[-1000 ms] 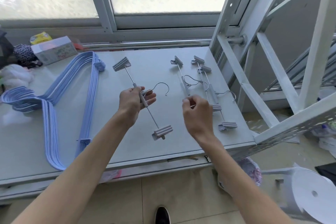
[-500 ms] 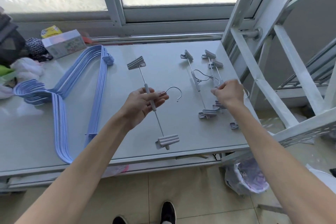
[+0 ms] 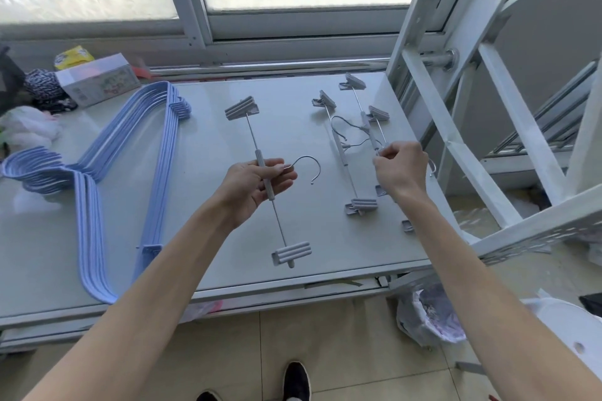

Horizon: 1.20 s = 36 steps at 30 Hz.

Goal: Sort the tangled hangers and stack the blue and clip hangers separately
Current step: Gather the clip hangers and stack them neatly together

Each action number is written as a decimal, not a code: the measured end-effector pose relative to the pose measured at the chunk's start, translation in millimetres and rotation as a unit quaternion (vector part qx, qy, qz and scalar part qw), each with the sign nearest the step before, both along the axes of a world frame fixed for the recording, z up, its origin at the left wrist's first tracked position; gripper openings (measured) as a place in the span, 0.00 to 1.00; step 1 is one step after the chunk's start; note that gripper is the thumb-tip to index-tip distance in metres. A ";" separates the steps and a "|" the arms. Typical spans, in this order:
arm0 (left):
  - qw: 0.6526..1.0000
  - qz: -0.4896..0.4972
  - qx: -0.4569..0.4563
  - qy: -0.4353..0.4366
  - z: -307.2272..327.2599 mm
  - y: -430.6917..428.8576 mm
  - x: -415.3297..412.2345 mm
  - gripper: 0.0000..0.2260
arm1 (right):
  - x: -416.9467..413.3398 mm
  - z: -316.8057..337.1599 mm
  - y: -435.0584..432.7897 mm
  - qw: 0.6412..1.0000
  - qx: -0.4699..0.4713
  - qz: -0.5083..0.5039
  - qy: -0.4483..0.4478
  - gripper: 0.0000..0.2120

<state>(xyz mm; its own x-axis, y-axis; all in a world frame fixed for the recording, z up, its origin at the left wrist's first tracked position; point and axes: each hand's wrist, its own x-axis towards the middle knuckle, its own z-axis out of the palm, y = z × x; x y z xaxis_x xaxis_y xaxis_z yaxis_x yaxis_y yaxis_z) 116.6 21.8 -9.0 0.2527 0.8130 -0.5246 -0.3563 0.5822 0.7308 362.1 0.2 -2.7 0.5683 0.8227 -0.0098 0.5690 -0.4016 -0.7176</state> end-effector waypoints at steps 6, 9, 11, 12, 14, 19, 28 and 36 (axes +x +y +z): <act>1.000 0.018 0.015 0.019 -1.7 3.9 10.2 0.12 | -18.7 12.6 -20.4 0.992 0.041 0.032 0.117 0.06; 0.999 0.035 0.020 0.031 -5.6 6.5 12.6 0.13 | -37.2 11.5 -34.8 0.983 0.036 0.073 0.163 0.10; 0.998 0.042 0.019 0.032 -6.9 9.3 13.0 0.12 | -46.7 8.5 -43.8 0.977 0.038 0.082 0.191 0.10; 0.998 0.044 0.017 0.034 -7.1 11.4 12.8 0.11 | -50.0 6.4 -48.1 0.973 0.040 0.083 0.210 0.11; 0.999 0.043 0.008 0.029 -6.2 16.0 11.6 0.08 | -54.0 2.3 -56.0 0.966 0.045 0.086 0.240 0.10; 0.999 -0.013 -0.007 -0.032 -1.3 20.9 8.9 0.15 | -62.2 -5.6 -73.6 0.949 0.050 0.122 0.285 0.07; 0.992 -0.054 -0.024 -0.112 1.0 18.4 14.9 0.11 | -83.2 -18.2 -82.3 0.920 0.037 0.133 0.367 0.05; 0.997 -0.043 -0.005 -0.061 -5.2 15.5 16.3 0.13 | -87.7 -23.9 -85.0 0.941 0.045 0.158 0.297 0.09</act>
